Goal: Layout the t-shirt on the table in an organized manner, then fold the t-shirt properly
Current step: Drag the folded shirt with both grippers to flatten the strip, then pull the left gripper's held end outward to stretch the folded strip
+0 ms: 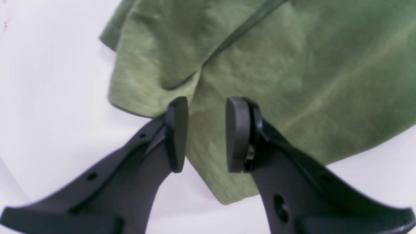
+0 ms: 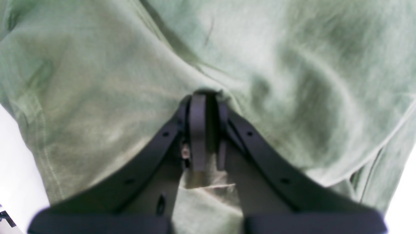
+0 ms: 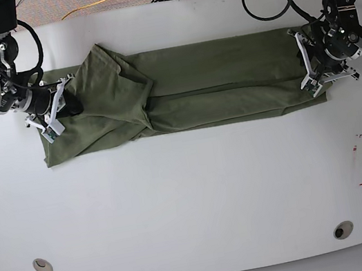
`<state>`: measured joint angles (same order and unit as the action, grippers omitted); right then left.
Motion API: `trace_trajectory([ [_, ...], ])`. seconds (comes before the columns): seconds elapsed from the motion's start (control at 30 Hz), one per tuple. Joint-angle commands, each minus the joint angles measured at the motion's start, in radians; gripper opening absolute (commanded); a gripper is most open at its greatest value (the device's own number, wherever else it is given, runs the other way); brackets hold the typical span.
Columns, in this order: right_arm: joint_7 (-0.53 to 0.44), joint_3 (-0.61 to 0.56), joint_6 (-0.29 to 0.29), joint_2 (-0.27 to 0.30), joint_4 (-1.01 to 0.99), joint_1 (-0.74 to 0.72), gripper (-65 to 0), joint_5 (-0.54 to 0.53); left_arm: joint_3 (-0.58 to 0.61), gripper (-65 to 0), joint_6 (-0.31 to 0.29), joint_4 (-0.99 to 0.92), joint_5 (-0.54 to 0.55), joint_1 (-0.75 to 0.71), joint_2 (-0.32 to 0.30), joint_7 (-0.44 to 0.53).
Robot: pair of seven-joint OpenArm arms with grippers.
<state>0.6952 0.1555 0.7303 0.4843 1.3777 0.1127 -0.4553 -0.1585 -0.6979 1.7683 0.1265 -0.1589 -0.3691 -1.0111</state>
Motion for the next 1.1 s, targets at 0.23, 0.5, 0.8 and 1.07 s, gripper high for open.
trace_trajectory([
  [0.23,0.091,-0.004,-0.032,-0.006,-0.013,0.009,-59.8,0.091,-0.227,-40.0,0.0,0.077,0.152,0.045,-0.024,0.004],
  [0.5,0.091,-0.004,-0.032,-0.012,-0.011,0.015,-59.8,0.091,-0.329,-33.5,0.0,-0.026,0.174,0.08,0.005,0.004],
  [0.8,0.091,-0.004,-0.032,-0.012,-0.011,0.018,-59.8,0.086,-0.372,-33.5,0.0,-0.144,0.169,0.138,0.058,0.008],
  [1.07,0.091,-0.004,-0.032,-0.014,-0.011,0.018,-59.8,0.082,-0.369,-33.6,0.0,-0.23,0.167,0.193,0.092,0.01],
])
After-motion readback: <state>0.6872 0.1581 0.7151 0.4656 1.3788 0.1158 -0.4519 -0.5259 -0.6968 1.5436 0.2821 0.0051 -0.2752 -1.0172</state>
